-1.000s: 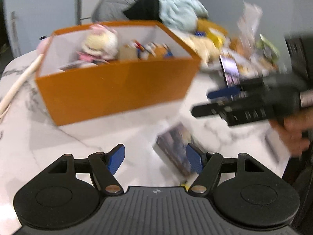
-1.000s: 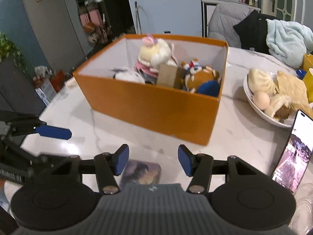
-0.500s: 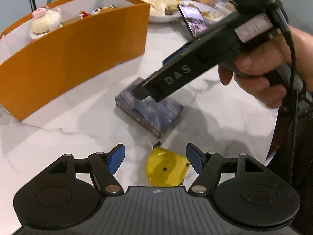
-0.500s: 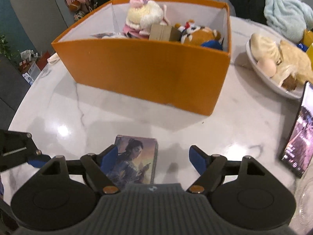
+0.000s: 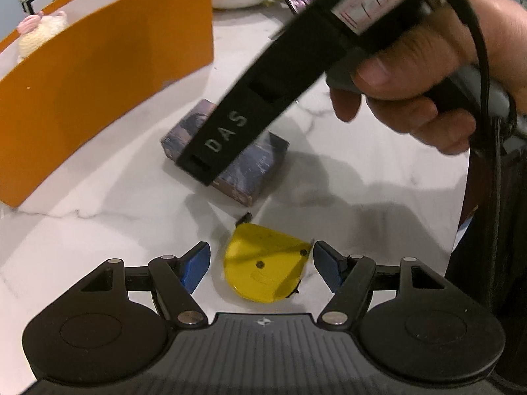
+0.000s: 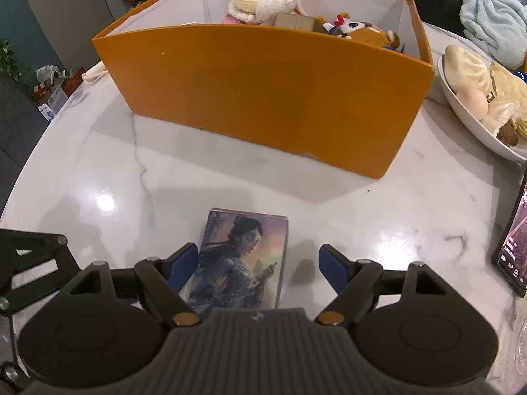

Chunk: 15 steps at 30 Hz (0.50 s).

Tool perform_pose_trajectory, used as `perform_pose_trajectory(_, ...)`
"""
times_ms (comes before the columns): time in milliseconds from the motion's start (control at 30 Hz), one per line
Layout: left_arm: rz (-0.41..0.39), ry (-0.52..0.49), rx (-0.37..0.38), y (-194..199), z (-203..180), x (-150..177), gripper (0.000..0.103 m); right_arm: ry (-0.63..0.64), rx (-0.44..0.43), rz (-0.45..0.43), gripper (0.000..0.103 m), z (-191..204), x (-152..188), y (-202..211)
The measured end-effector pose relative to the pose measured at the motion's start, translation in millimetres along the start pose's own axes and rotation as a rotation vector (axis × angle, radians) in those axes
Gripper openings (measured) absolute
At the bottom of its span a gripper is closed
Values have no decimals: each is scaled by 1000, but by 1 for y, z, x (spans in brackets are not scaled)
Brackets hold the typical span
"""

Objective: Organize objects
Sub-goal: 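Grasp the tape measure with left gripper while right gripper grasps the card deck box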

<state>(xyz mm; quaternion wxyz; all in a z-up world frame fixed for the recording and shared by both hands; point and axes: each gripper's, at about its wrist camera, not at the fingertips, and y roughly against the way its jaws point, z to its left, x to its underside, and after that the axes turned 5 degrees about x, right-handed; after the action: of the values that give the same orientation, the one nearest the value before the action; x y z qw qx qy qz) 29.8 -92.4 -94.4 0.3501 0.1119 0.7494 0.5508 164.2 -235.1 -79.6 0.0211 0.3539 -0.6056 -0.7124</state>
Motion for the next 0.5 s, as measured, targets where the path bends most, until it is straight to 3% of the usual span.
perform_pose_trajectory(500,2,-72,-34,-13,-12,4,75,83,38,13,81,16,5,-9)
